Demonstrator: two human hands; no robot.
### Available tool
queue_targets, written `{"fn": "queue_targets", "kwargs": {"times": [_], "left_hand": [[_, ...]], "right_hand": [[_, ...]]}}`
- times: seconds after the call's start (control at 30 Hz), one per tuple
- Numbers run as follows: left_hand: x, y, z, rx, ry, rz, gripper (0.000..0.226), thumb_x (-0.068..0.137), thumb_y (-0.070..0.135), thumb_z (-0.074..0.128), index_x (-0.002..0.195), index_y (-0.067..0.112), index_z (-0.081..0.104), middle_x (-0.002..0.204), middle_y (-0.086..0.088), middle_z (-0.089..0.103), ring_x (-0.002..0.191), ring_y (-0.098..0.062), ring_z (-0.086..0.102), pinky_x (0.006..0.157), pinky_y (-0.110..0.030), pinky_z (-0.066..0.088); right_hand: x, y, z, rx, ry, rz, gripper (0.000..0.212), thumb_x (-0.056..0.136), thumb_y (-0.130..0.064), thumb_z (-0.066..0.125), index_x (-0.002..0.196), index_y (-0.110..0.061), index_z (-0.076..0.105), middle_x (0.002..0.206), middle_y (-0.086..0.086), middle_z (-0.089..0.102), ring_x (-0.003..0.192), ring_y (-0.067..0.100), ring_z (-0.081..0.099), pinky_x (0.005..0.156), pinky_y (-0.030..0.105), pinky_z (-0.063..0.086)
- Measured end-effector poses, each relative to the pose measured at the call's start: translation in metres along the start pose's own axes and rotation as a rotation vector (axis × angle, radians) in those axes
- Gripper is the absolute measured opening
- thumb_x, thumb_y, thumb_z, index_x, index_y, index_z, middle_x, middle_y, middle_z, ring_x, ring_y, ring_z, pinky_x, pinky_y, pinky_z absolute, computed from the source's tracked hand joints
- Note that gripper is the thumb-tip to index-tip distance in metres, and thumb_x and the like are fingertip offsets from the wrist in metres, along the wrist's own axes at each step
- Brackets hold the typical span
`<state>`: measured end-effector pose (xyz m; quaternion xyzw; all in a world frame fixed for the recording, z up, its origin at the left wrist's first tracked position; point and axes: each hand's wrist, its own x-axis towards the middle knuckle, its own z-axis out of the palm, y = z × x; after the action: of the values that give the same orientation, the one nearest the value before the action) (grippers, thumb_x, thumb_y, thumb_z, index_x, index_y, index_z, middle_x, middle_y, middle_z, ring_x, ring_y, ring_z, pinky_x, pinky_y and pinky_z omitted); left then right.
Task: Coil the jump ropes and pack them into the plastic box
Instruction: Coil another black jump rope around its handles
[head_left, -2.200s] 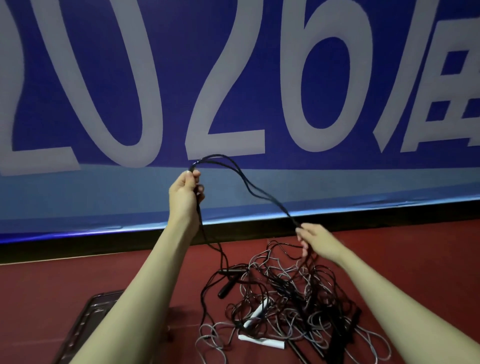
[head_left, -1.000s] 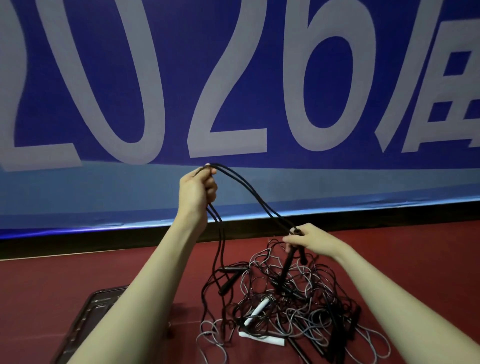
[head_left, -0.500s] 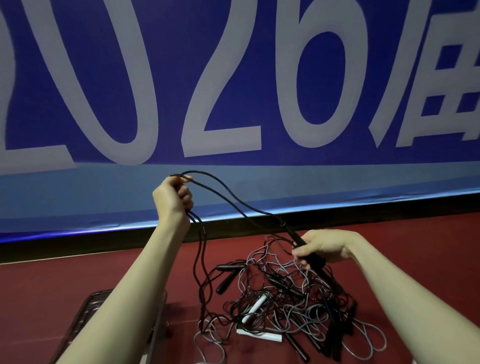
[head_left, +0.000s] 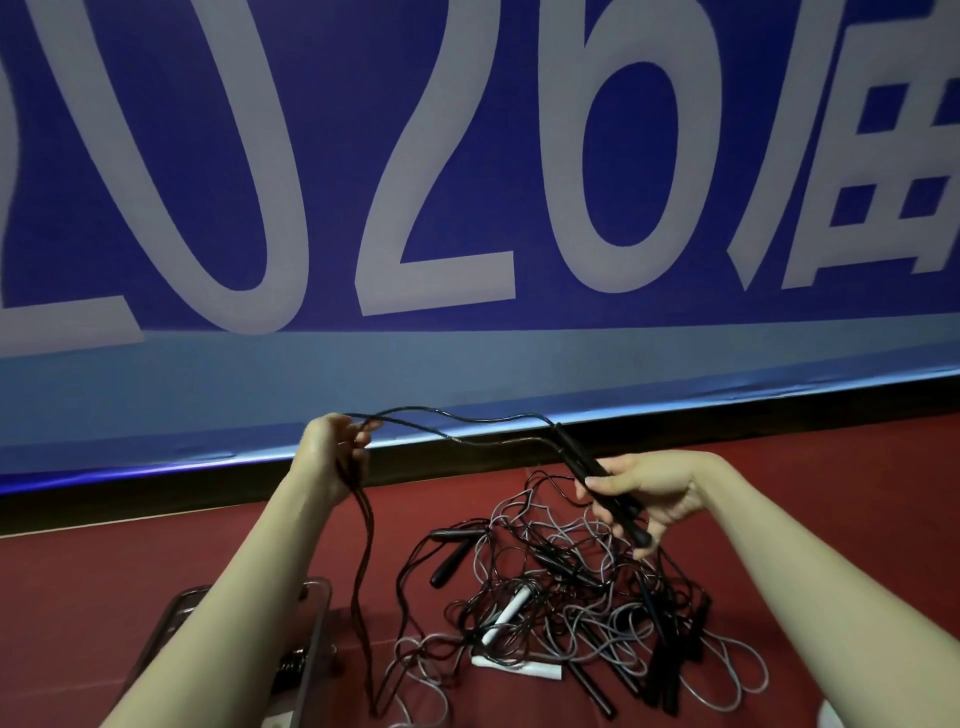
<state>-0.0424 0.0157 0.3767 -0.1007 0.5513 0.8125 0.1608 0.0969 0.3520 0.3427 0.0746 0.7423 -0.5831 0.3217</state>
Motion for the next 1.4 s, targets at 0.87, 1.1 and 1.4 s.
{"fn": "queue_targets", "kwargs": {"times": [0.87, 1.1, 1.4], "left_hand": [[-0.062, -0.015, 0.08, 0.888, -0.35, 0.803, 0.019, 0.098, 0.031, 0.051, 0.094, 0.019, 0.066, 0.077, 0.012, 0.06, 0.065, 0.007, 0.052, 0.06, -0.014, 0.037], [-0.063, -0.002, 0.064, 0.959, -0.353, 0.802, 0.036, 0.1, 0.034, 0.046, 0.09, 0.008, 0.068, 0.069, 0.0, 0.046, 0.051, -0.004, 0.035, 0.056, -0.022, 0.031], [-0.071, -0.002, 0.072, 0.788, -0.316, 0.761, 0.041, 0.101, 0.031, 0.044, 0.087, -0.005, 0.057, 0.073, -0.009, 0.035, 0.066, -0.022, 0.03, 0.063, -0.033, 0.029]], "right_hand": [[-0.02, -0.072, 0.046, -0.171, 0.016, -0.249, 0.019, 0.101, -0.026, 0.049, 0.11, -0.009, 0.053, 0.077, 0.011, 0.062, 0.071, 0.028, 0.067, 0.061, 0.033, 0.058], [-0.02, -0.072, 0.046, -0.128, 0.112, -0.407, 0.016, 0.1, -0.012, 0.049, 0.096, 0.0, 0.06, 0.067, 0.004, 0.055, 0.051, 0.01, 0.046, 0.045, 0.017, 0.033], [-0.03, -0.083, 0.059, -0.208, 0.056, -0.387, 0.013, 0.102, -0.017, 0.047, 0.096, -0.005, 0.05, 0.07, 0.009, 0.06, 0.059, 0.02, 0.059, 0.057, 0.025, 0.05]]}}
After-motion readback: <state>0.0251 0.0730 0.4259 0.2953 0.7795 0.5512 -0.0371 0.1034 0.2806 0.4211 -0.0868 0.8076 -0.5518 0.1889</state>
